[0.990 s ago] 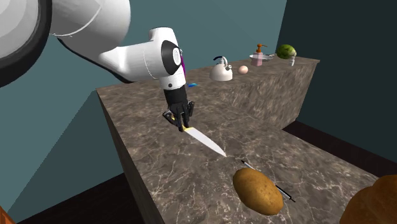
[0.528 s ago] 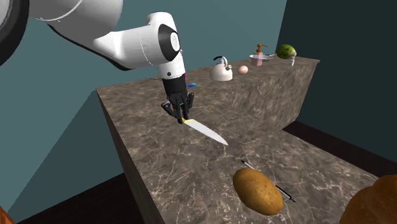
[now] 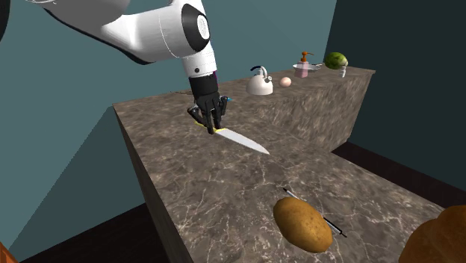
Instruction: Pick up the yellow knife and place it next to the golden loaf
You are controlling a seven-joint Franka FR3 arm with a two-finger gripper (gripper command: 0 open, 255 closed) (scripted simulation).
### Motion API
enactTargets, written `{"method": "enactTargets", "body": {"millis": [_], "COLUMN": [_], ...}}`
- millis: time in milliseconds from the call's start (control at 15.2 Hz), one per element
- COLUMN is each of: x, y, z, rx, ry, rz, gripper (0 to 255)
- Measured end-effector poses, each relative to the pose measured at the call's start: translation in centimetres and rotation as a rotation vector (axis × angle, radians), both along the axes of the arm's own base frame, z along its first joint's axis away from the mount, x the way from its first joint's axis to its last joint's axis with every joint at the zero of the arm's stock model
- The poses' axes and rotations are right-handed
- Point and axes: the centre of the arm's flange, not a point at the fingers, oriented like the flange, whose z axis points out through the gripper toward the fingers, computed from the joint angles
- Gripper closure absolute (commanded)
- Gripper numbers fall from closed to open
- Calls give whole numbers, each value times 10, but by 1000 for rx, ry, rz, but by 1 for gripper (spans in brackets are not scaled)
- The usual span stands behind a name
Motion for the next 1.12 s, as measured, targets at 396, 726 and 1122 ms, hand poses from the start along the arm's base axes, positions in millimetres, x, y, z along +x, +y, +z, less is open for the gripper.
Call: {"method": "enactTargets", "body": {"millis": [396,726,1122], "x": [0,1,0], "y": [0,-1,-1], "z": [32,58,90], "rx": [0,0,0], "ry": [0,0,0], "rz": [0,0,0], "gripper": [255,255,255]}}
